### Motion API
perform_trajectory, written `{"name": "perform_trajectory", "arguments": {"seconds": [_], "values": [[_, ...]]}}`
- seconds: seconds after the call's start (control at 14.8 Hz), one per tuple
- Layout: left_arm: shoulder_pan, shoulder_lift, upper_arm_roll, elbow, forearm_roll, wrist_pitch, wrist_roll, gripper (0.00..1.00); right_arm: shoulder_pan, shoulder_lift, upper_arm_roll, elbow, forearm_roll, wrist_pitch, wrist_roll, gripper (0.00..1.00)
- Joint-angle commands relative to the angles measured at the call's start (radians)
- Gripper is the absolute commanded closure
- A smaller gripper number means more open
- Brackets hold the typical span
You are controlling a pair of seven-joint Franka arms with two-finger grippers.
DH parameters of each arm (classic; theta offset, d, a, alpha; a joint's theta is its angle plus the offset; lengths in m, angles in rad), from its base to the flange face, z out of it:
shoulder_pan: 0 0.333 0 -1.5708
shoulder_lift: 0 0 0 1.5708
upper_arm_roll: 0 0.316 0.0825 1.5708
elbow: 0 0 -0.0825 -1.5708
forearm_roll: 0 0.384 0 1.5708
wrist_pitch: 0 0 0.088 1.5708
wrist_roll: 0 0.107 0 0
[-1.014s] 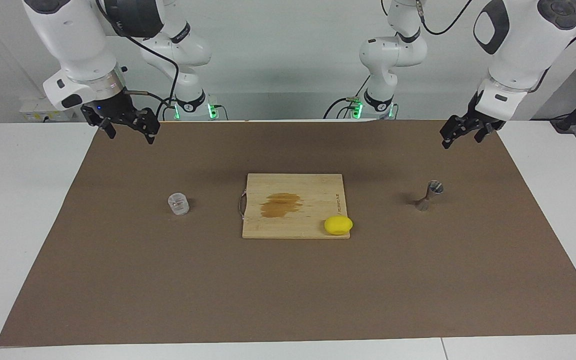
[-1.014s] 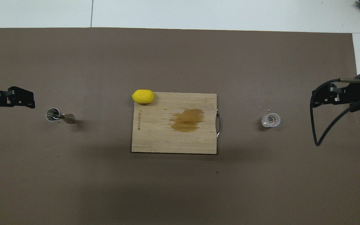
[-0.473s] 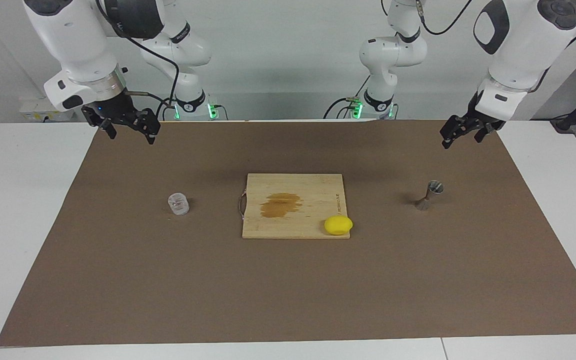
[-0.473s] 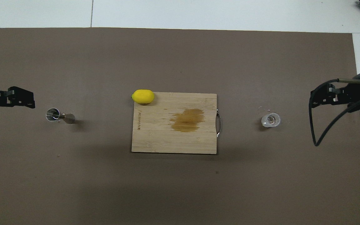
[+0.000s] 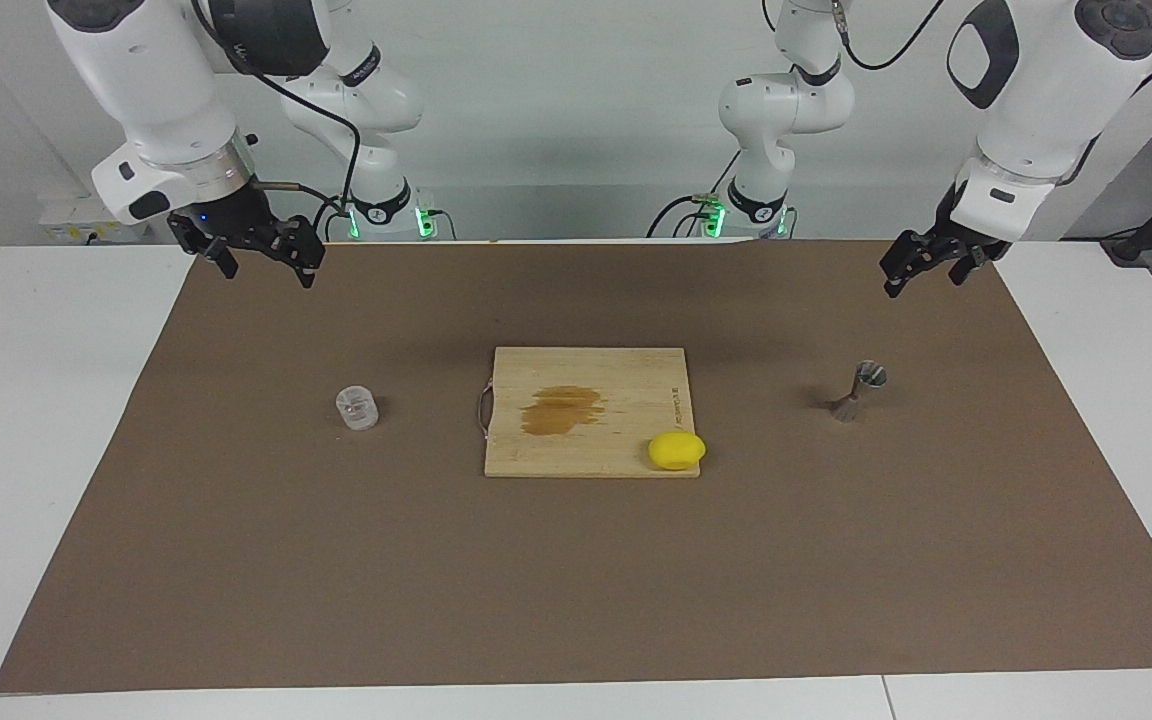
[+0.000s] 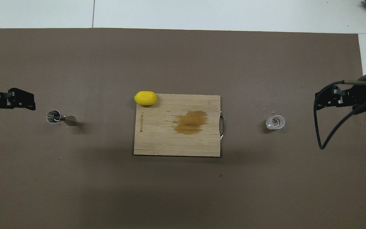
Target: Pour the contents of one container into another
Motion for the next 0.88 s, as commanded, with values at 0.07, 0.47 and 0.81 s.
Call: {"name": "perform_trajectory", "arguments": {"seconds": [0.07, 0.47, 0.81], "values": [[0.007, -0.006, -0.004, -0.045, 0.007, 0.097, 0.008, 0.0, -0.013, -0.008, 0.006, -0.01, 0.022, 0.0, -0.028, 0.0], [0.007, -0.085, -0.006, -0.279, 0.006, 0.348, 0.007, 0.0, -0.013, -0.012, 0.008, -0.018, 0.023, 0.007, -0.029, 0.0], [-0.007, -0.085, -0.001, -0.31, 0.007, 0.382, 0.011, 0.0, -0.014, -0.031, 0.008, -0.049, 0.025, 0.029, -0.029, 0.0]]}}
